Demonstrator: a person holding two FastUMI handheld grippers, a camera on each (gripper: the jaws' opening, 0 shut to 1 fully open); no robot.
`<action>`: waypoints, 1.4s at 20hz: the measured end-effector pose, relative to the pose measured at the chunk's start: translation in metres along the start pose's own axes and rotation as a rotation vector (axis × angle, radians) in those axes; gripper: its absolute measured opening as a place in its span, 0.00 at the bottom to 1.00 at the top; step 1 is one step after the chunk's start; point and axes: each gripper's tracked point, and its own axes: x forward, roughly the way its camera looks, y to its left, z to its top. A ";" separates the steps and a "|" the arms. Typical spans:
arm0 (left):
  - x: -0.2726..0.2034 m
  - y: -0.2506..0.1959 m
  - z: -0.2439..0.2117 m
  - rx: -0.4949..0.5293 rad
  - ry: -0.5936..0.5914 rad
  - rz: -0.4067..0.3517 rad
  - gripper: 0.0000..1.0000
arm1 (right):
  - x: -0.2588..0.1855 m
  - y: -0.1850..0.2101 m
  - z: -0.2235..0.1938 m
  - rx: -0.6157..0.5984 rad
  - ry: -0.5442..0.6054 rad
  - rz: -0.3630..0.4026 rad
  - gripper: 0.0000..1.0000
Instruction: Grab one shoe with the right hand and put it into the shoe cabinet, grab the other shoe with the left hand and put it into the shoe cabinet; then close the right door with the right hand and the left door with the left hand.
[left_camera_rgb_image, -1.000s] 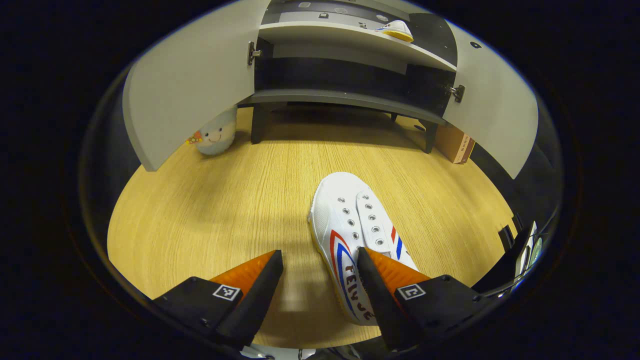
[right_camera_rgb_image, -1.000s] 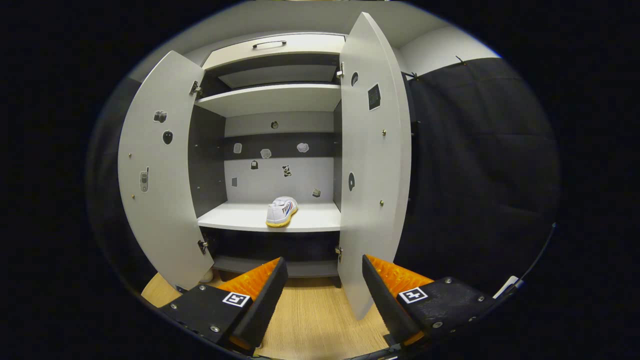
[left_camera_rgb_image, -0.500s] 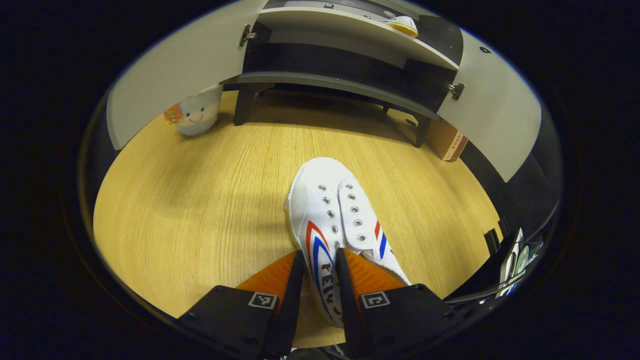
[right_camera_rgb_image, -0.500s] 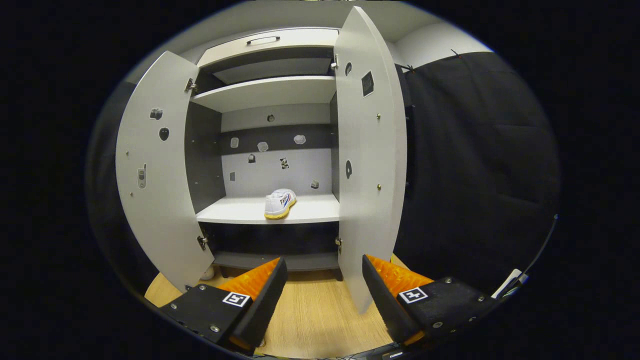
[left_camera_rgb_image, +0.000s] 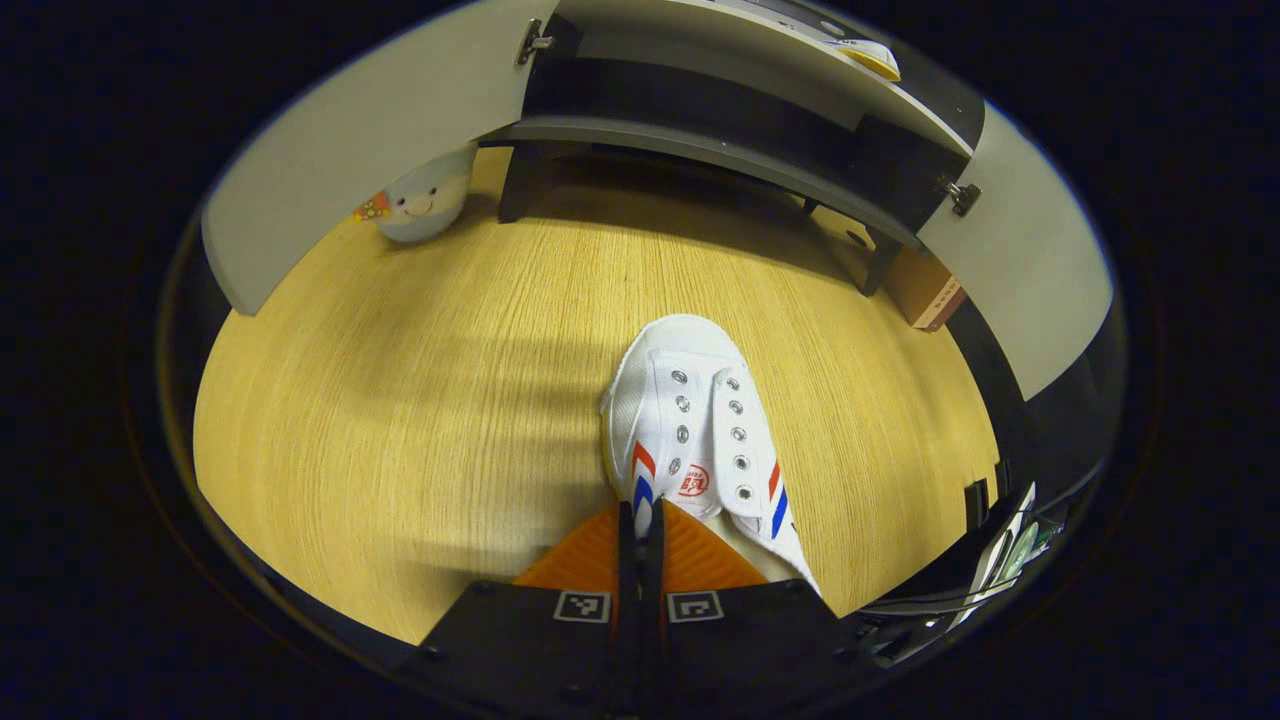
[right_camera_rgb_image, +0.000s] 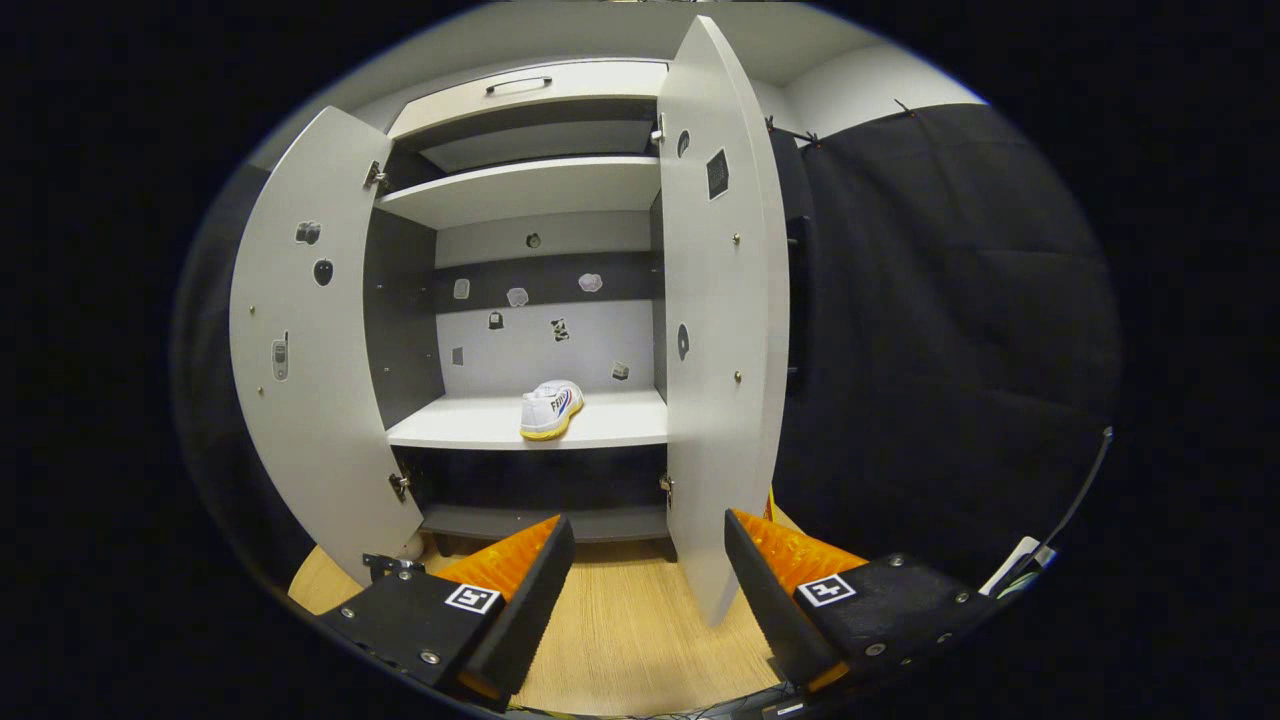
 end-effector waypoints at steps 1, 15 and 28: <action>-0.004 -0.001 0.004 -0.005 0.002 -0.010 0.07 | 0.000 0.001 0.000 0.003 0.000 0.001 0.93; -0.144 -0.027 0.150 -0.039 -0.115 -0.117 0.06 | 0.011 0.002 0.002 0.002 0.000 0.101 0.92; -0.227 -0.068 0.349 0.059 -0.347 -0.107 0.06 | 0.004 -0.002 -0.008 0.026 -0.004 0.203 0.93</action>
